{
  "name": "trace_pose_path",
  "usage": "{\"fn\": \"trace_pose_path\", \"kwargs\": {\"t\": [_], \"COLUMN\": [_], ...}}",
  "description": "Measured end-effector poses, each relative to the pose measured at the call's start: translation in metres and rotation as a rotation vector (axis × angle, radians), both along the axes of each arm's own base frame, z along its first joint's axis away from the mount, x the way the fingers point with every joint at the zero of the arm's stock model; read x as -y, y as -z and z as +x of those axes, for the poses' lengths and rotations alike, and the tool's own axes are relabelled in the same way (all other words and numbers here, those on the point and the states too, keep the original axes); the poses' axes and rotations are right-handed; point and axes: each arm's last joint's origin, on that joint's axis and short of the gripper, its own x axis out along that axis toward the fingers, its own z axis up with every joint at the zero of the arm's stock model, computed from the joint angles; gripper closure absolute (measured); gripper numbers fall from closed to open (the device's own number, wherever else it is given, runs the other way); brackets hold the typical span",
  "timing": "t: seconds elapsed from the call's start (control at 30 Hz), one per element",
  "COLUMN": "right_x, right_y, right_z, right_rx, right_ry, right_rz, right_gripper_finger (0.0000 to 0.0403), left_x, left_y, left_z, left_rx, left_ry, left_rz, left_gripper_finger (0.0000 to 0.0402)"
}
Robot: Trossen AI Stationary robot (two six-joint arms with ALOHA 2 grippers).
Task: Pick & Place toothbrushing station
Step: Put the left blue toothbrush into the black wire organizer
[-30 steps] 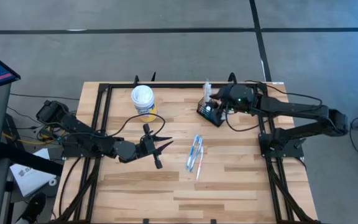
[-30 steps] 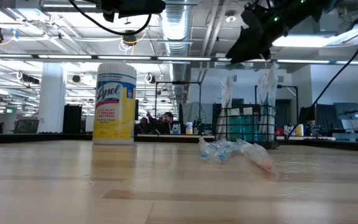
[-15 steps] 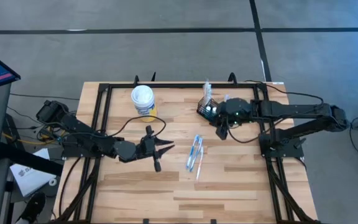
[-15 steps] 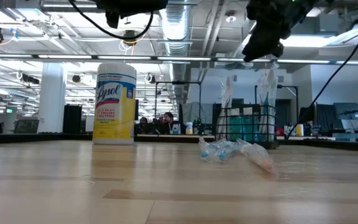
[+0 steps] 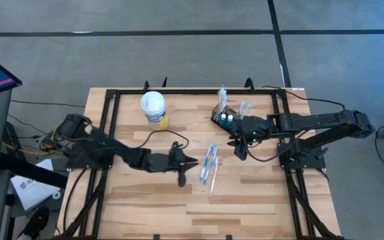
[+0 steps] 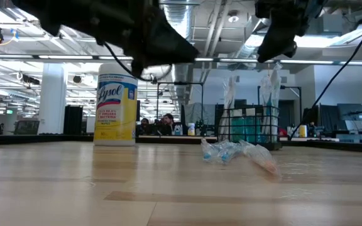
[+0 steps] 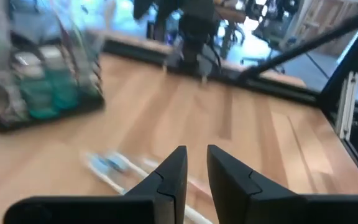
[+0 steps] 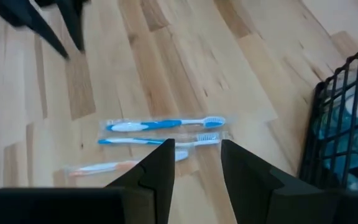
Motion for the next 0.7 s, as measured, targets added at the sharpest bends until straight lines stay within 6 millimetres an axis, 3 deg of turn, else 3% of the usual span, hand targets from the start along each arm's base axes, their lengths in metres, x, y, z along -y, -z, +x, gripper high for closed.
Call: {"fn": "trace_pose_path", "kwargs": {"t": [0.4,0.7], "right_x": [-0.003,-0.003], "right_y": [0.004,0.005], "right_z": [-0.005,-0.007], "right_rx": [-0.068,-0.084], "right_ry": [0.023,0.035], "right_rz": [0.027,0.036], "right_gripper_finger": [0.0282,0.0284], "left_x": [-0.009,-0.034], "left_y": [0.034,0.053], "left_z": [0.055,0.065], "left_rx": [-0.341,-0.486], "left_ry": [0.065,0.005], "left_rz": [-0.189,-0.376], "left_gripper_finger": [0.0344,0.0344]}}
